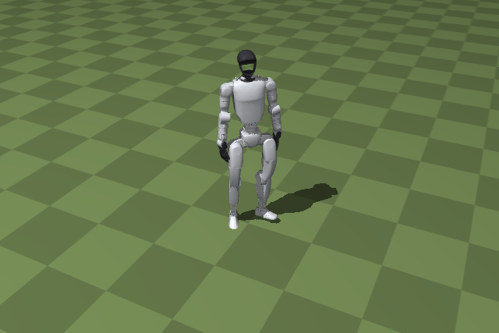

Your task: In place motions

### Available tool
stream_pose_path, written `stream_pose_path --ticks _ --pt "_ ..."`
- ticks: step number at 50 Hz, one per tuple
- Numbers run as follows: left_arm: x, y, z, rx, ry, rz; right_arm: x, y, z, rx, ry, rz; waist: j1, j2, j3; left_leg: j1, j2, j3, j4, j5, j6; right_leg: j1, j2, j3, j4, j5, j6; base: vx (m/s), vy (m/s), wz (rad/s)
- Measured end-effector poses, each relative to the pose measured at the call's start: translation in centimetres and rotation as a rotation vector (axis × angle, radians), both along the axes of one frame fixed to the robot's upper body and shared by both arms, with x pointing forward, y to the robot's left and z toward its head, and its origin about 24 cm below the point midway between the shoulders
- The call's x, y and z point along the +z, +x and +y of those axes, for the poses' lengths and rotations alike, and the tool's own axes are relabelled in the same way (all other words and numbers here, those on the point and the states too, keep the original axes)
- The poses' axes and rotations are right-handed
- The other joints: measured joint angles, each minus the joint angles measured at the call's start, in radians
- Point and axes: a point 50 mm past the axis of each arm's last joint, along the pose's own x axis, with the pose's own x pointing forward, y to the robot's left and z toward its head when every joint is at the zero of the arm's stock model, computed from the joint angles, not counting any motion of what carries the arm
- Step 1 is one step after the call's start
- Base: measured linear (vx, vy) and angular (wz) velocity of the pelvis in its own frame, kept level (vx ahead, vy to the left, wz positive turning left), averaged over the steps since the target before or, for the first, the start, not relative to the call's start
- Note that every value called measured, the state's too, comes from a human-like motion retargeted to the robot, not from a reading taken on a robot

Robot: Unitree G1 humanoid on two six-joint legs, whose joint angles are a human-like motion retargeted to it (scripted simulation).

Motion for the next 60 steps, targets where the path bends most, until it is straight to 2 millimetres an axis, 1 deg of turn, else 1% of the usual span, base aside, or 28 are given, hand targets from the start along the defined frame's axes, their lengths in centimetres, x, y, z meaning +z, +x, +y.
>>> stream_pose_path --ticks 60 --pt "-0.01 0.07 -0.05 -0.004 -0.002 0.000 0.00 -0.03 0.00 -0.010 0.002 0.002 0.006 0.000 0.001 0.001 0.002 0.002 0.000 -0.001 -0.001 0.000 0.002 0.000 0.000 0.000 -0.001 0.00 0.00 0.00"
